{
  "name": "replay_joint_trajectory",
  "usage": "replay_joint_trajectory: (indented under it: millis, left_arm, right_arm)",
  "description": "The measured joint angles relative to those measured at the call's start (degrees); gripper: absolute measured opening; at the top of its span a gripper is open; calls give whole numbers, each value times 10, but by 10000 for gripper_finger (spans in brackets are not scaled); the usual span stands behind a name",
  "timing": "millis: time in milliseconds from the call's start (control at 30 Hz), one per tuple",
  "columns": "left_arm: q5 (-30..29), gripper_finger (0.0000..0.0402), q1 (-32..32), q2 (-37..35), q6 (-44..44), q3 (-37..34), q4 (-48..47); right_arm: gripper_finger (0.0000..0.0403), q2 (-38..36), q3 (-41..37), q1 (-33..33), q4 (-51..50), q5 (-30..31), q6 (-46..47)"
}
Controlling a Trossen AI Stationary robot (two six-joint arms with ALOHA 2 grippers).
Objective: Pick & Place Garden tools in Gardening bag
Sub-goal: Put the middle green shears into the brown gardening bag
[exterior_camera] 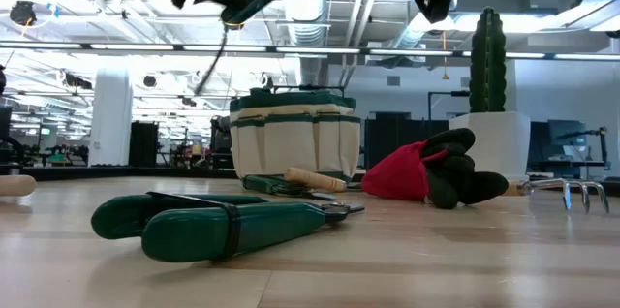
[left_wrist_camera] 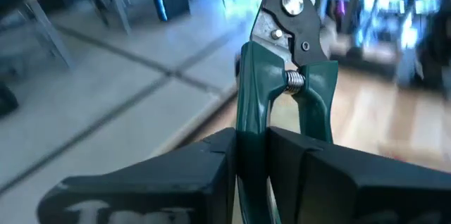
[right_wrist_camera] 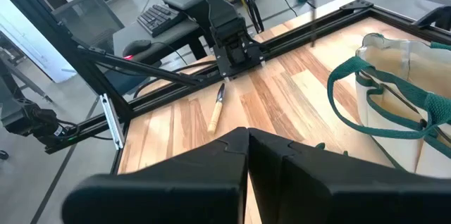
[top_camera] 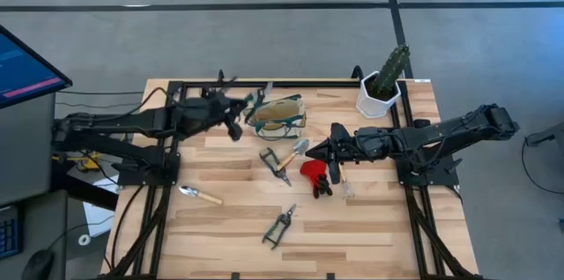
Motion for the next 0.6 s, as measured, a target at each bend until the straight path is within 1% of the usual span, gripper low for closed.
replay_joint_trajectory:
  millis: [100, 200, 367, 533, 600]
  left_arm:
    - [1, 37, 21, 0, 42, 0, 74]
    - [20, 37, 41, 0, 72, 5, 131]
    - [61, 37, 77, 31, 103, 44, 139]
    - [108, 37, 107, 93, 126, 90, 143]
    - [116, 37, 116, 120, 127, 99, 143]
  right_arm:
    - [0, 0, 0, 0, 0, 0, 0]
    - [0, 0, 0, 0, 0, 0, 0]
    - [0, 0, 0, 0, 0, 1, 0]
    - [0, 0, 0, 0, -1, 13, 0]
    - [0, 0, 0, 0, -1, 13, 0]
